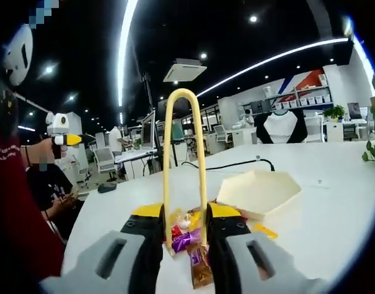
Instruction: Place the target food into the container with the food tongs after gripping and lifting it, then release it inside without dropping or visibly crushing the food.
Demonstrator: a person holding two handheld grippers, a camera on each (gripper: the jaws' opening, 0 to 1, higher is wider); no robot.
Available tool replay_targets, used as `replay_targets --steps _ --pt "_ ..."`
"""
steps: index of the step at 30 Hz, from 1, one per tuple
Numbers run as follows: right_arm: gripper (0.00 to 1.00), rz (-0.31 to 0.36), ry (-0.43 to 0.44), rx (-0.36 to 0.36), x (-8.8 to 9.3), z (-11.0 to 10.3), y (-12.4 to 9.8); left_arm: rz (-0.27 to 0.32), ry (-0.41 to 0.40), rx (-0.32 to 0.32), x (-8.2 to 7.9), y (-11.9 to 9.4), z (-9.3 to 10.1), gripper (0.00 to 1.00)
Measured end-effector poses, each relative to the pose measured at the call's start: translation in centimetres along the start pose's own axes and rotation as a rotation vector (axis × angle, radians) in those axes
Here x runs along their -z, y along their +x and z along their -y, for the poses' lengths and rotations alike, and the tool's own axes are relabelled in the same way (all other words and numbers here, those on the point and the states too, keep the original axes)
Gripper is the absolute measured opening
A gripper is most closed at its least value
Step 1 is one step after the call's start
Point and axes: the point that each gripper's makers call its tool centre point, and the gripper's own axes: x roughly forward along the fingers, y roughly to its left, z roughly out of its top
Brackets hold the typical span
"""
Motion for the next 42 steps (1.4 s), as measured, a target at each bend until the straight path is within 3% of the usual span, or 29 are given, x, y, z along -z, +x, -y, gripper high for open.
replay_targets --steps 4,7,15,22,25,26,27,28,29,30,32,34,36,40,42 --pt "0.24 -0.039 -0.012 0.012 1.6 0.5 0.7 -0.011 0.000 -0.017 0.2 -0.6 -0.4 0.42" --pt "0.24 -0.100 -0.015 0.027 3.8 2.0 1.0 -0.019 0.003 -0.028 0.3 -1.1 -0.4 0.41" --pt "0.25 -0.145 -0.011 0.048 5.9 2.7 1.9 -0.049 0.010 -0.048 0.8 -1.8 -0.7 0.41" --pt "0.25 -0.159 -0.014 0.041 6.6 2.1 2.1 -0.057 0.025 -0.043 0.6 -1.6 -0.5 0.41" --pt "0.23 -0.174 -0.054 0.049 7.6 1.5 1.5 -0.059 0.033 -0.040 0.6 -1.3 -0.3 0.40" --pt "0.18 -0.196 -0.061 0.053 8.2 1.5 1.3 -0.060 0.032 -0.037 0.7 -1.2 -0.2 0.40" --pt "0.13 -0.171 0.006 0.085 9.0 1.5 0.9 -0.064 0.031 -0.032 0.8 -1.1 -0.1 0.40" --pt "0.11 -0.179 -0.007 0.036 9.3 1.0 1.0 -0.067 0.033 -0.031 0.9 -1.0 -0.1 0.40" --pt "0.11 -0.191 -0.059 0.055 9.6 1.3 1.0 -0.070 0.034 -0.030 1.0 -0.9 0.0 0.40" --pt "0.12 -0.197 -0.102 0.072 9.7 1.7 0.9 -0.071 0.033 -0.025 1.1 -0.8 0.0 0.40" --pt "0.14 -0.219 -0.004 0.094 9.9 2.2 1.0 -0.071 0.032 -0.020 1.1 -0.6 0.2 0.40" --pt "0.15 -0.226 0.032 0.090 9.9 2.4 1.0 -0.071 0.034 -0.016 1.1 -0.4 0.3 0.40" --pt "0.16 -0.211 -0.002 0.087 9.0 2.1 0.8 -0.068 0.035 -0.010 1.1 -0.2 0.5 0.40" --pt "0.21 -0.172 0.020 0.070 7.1 2.0 0.8 -0.072 0.029 -0.007 1.6 -0.2 0.5 0.40" --pt "0.30 -0.178 0.006 0.073 6.6 2.0 1.2 -0.076 0.021 -0.007 2.0 -0.2 0.5 0.40"
